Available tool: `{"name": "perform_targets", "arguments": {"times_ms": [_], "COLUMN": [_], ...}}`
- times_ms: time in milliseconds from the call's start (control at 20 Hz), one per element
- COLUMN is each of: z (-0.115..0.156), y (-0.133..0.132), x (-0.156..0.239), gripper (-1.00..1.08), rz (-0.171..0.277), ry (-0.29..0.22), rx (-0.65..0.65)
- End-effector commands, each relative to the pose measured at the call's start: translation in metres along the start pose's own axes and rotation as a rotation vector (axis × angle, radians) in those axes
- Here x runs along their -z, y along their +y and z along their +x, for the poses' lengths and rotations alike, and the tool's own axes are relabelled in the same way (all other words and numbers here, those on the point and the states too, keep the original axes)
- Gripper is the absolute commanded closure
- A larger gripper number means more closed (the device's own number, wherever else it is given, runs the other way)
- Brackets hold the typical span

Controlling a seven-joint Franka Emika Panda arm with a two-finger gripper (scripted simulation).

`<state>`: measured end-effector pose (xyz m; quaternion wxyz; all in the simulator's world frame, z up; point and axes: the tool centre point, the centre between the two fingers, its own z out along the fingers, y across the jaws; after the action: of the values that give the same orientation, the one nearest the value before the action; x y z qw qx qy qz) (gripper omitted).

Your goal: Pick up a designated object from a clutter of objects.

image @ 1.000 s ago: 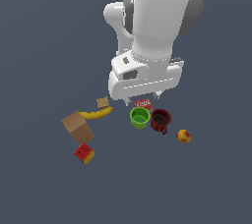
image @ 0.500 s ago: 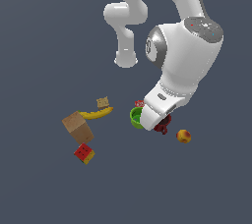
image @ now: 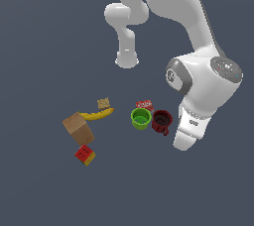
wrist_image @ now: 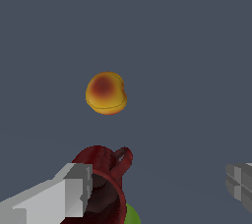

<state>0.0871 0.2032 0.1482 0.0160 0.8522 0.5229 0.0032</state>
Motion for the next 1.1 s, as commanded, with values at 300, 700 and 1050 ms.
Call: {"name": "perform_targets", "arguments": {"times_ms": [300, 700, 1050], "z": [0.04, 0.054, 0.053], "y": [-0.028, -0.039, -0.039], "x": [-0.045, -0.061, -0.071], "gripper": [-0.92, -0.92, -0.92], "rz": [0.02, 0.028, 0.029], "ry": [0.01, 0.016, 0.015], "rx": [0.233, 0.314, 0.31]}}
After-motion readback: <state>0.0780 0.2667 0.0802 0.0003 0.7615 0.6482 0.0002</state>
